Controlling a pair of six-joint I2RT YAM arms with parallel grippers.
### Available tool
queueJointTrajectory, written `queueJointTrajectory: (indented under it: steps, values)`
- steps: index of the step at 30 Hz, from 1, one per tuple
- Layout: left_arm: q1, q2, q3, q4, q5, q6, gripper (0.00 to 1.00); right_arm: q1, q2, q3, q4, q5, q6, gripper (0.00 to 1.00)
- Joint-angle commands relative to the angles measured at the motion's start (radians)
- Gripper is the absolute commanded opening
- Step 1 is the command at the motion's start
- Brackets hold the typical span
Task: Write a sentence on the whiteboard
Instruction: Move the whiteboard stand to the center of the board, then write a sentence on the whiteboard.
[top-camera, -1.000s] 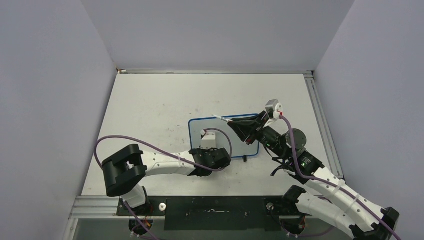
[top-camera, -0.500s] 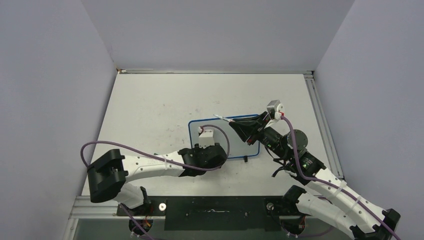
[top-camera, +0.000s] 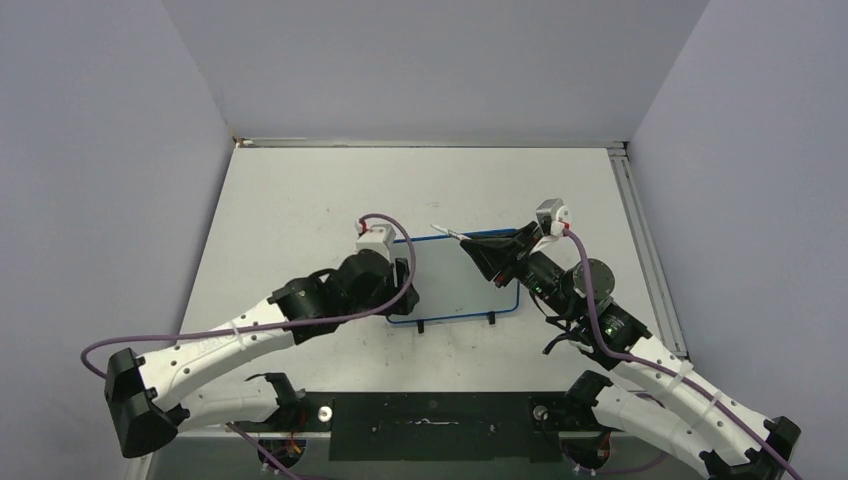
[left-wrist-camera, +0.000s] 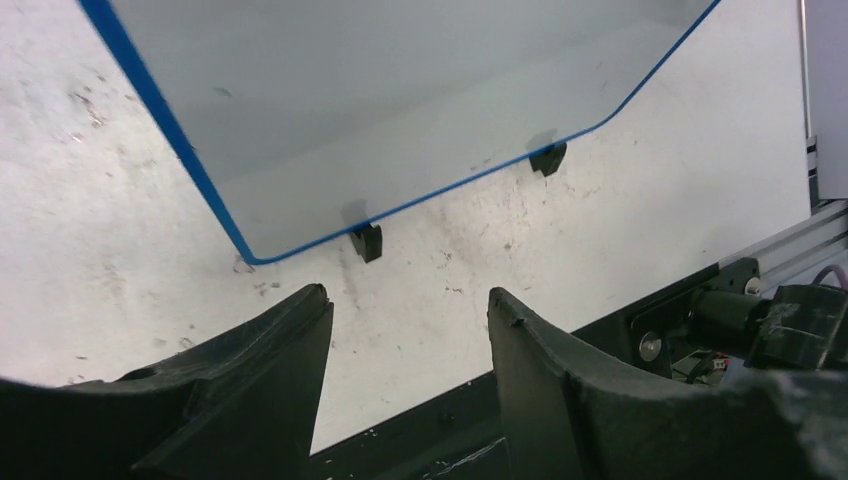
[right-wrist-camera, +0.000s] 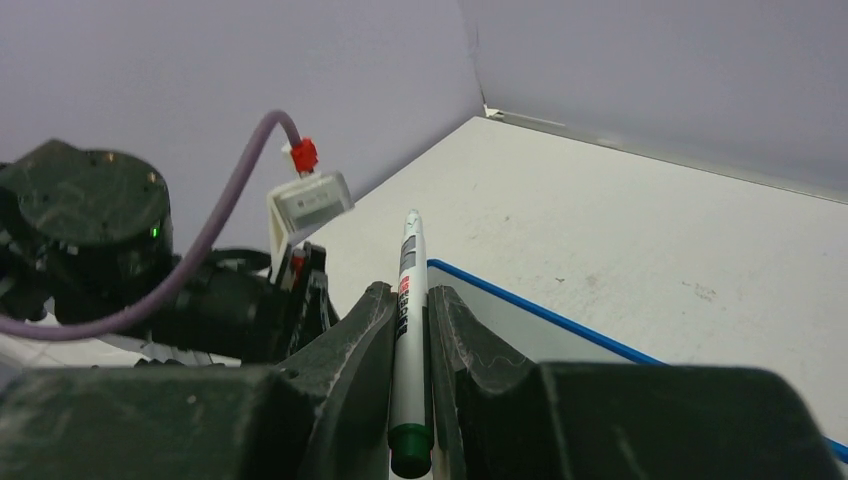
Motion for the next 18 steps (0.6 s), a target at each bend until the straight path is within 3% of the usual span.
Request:
queueJointTrajectory:
  steps: [1,6,9,13,18]
  values:
    - [0.153,-0.048,0.124,-0.037,0.194,0.235,0.56,-0.01,0.0,0.038,-0.002,0.038,0.008,0.05]
    - [0.397,-0.048,0.237,-0.058,0.421,0.43,0.6,-0.045,-0.027,0.033,-0.088,0.044,-0.022,0.05]
    - [0.523,-0.036,0.245,0.0,0.638,0.531,0.66,-0.053,-0.023,0.008,-0.102,-0.005,-0.019,0.05]
    - [0.61,-0.006,0.226,0.063,0.792,0.648,0.68,-0.033,0.006,-0.042,-0.048,-0.074,0.012,0.05]
    - [0.693,0.01,0.117,0.221,0.973,0.748,0.7,0.024,0.06,-0.092,0.024,-0.029,0.001,0.05]
